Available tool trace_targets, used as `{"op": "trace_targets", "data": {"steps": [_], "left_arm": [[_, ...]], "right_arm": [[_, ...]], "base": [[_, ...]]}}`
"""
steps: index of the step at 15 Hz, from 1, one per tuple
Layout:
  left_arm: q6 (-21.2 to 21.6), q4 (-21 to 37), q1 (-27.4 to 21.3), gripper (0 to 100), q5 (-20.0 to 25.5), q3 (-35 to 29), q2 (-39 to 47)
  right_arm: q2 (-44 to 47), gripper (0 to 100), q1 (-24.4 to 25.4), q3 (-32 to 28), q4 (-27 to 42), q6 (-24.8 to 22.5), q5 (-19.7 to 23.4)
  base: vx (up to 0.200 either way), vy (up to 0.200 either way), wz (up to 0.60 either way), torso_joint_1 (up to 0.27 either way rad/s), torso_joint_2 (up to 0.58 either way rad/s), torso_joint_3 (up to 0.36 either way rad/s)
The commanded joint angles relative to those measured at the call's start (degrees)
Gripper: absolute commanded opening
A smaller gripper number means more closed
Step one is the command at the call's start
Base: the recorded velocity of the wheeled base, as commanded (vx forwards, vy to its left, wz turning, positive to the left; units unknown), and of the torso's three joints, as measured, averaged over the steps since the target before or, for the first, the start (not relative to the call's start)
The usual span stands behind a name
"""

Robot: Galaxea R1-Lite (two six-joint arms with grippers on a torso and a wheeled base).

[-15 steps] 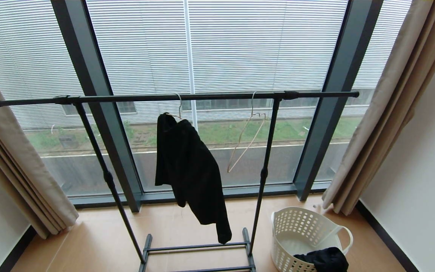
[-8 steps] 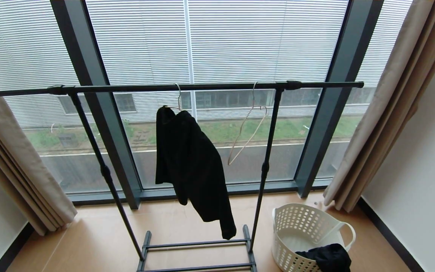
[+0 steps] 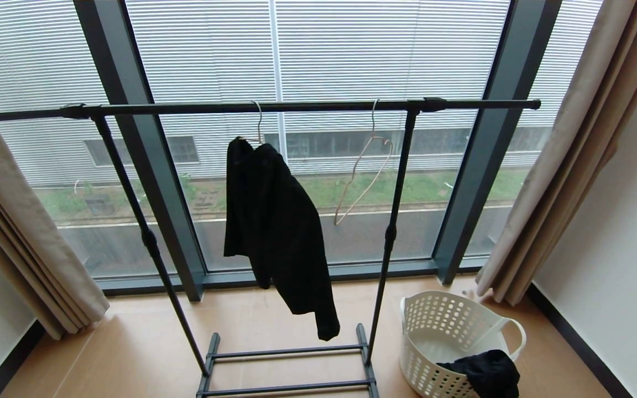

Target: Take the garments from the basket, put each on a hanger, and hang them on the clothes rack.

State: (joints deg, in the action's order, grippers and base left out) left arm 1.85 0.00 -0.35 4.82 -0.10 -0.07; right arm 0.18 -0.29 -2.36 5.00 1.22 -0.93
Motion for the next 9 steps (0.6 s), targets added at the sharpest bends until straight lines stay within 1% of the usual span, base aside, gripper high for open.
{"op": "trace_targets", "data": {"steps": [1,3,9], "left_arm": [[-0.01,0.00,0.00,100,0.02,0.01,0.07],[-0.01,0.00,0.00,100,0.02,0.01,0.07],[-0.01,0.00,0.00,100,0.02,0.01,0.07]], "right_arm": [[0.08,100,0.03,-0.01,0.01,0.01,-0.04],[0.08,100,0.03,-0.01,0.01,0.01,0.05],[0.08,100,0.03,-0.01,0.01,0.01,0.05]], "base": [[0.000,0.000,0.00,-0.168,0.40,0.212],[0.000,0.000,0.00,-0.198,0.46,0.271],[0.000,0.000,0.00,-0.222,0.54,0.321]]}}
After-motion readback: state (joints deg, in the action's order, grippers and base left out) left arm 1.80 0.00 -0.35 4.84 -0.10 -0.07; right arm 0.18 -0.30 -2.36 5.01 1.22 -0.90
